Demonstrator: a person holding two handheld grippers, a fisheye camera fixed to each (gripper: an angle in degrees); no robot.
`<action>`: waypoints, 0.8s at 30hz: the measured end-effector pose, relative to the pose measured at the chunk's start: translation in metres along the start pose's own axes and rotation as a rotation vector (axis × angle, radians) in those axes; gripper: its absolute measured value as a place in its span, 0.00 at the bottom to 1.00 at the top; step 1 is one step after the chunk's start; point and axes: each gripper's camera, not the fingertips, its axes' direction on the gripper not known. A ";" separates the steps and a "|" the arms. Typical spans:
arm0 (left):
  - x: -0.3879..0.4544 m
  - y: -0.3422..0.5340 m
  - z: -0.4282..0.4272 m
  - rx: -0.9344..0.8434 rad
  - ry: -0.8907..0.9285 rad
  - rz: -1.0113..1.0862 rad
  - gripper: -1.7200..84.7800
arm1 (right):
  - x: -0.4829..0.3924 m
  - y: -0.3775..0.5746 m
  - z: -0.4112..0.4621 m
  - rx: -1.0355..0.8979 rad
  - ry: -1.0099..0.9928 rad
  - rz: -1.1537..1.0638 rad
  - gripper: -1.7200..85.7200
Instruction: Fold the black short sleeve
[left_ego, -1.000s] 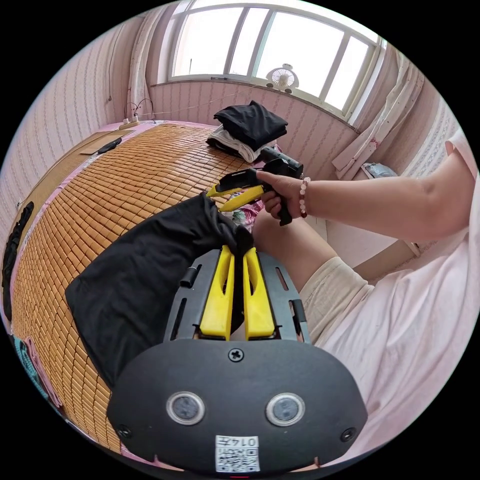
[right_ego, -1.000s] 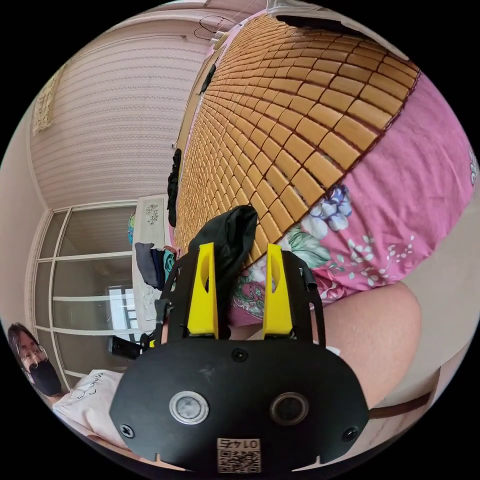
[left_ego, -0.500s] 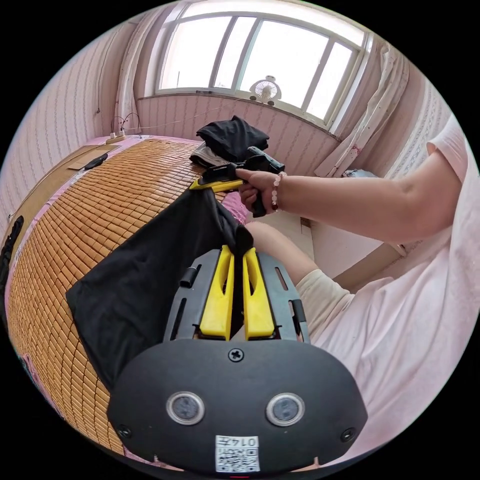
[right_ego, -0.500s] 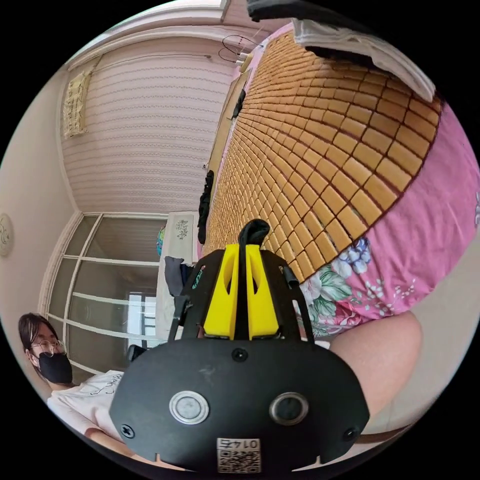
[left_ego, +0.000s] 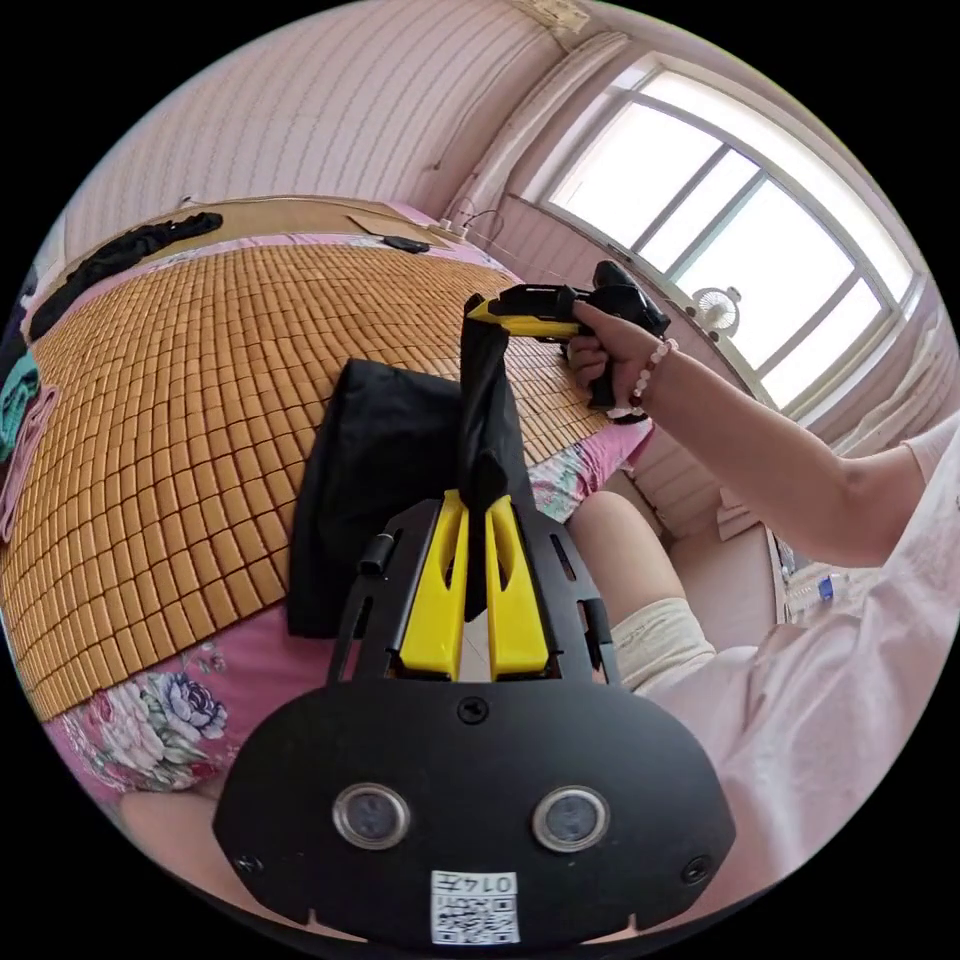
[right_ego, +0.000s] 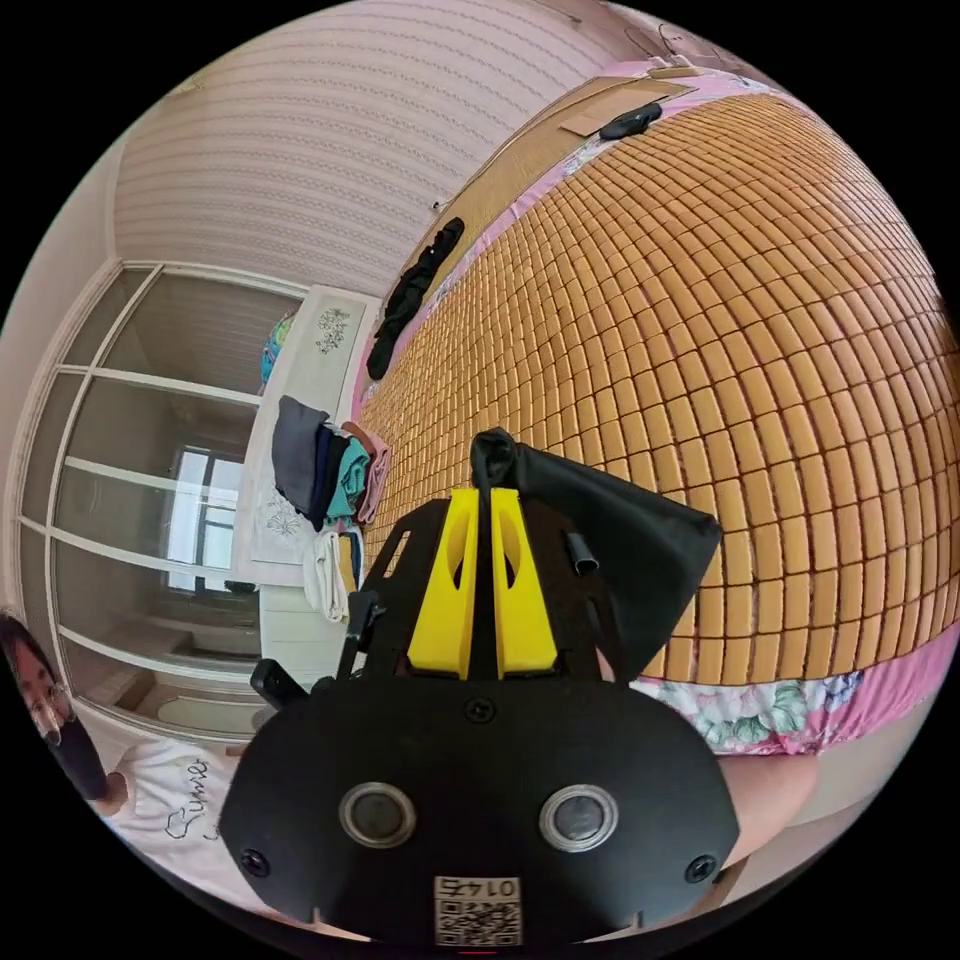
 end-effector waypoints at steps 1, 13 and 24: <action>-0.011 0.002 0.000 -0.004 -0.022 -0.050 0.02 | -0.012 -0.008 0.023 -0.024 0.029 -0.001 0.04; -0.067 0.027 -0.012 -0.150 -0.173 -0.286 0.07 | -0.086 -0.029 0.096 -0.141 0.227 -0.138 0.08; -0.059 0.001 0.004 -0.146 -0.182 -0.247 0.17 | -0.141 -0.009 0.180 -0.335 0.637 -0.525 0.13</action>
